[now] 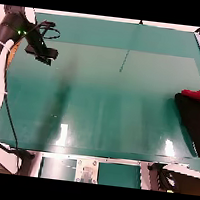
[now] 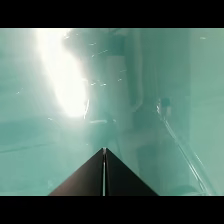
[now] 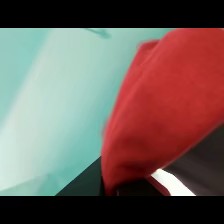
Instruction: Fold the shirts.
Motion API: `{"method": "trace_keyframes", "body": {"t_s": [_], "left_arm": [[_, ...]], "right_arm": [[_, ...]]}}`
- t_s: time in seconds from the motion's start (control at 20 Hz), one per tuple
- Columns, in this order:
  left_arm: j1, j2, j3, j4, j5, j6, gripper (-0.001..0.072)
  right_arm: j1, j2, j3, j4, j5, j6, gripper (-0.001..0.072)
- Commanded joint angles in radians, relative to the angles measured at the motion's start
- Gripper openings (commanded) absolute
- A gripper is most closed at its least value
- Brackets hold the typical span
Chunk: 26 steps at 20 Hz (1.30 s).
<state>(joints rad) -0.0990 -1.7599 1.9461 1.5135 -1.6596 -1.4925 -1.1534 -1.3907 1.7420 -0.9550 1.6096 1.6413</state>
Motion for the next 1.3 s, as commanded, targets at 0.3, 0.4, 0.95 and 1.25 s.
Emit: {"method": "trace_keyframes", "body": {"t_s": [0.3, 0.4, 0.95, 1.25], "left_arm": [[0.0, 0.001, 0.0, -0.014, 0.0, 0.008, 0.0024], [0.0, 0.001, 0.0, -0.014, 0.001, 0.009, 0.0024], [0.0, 0.201, -0.217, -0.094, -0.008, 0.0, 0.0023], [0.0, 0.655, -0.893, -0.093, 0.173, 0.0, 0.0023]], "right_arm": [[-0.023, 0.098, -0.462, -0.577, 0.071, 0.158, 0.0347], [-0.023, 0.087, -0.489, -0.575, 0.068, 0.159, 0.0658], [0.422, 0.218, -0.428, -0.008, -0.19, -0.056, 0.0016], [0.896, 0.557, -1.029, -0.021, -0.437, -0.09, 0.0016]]}}
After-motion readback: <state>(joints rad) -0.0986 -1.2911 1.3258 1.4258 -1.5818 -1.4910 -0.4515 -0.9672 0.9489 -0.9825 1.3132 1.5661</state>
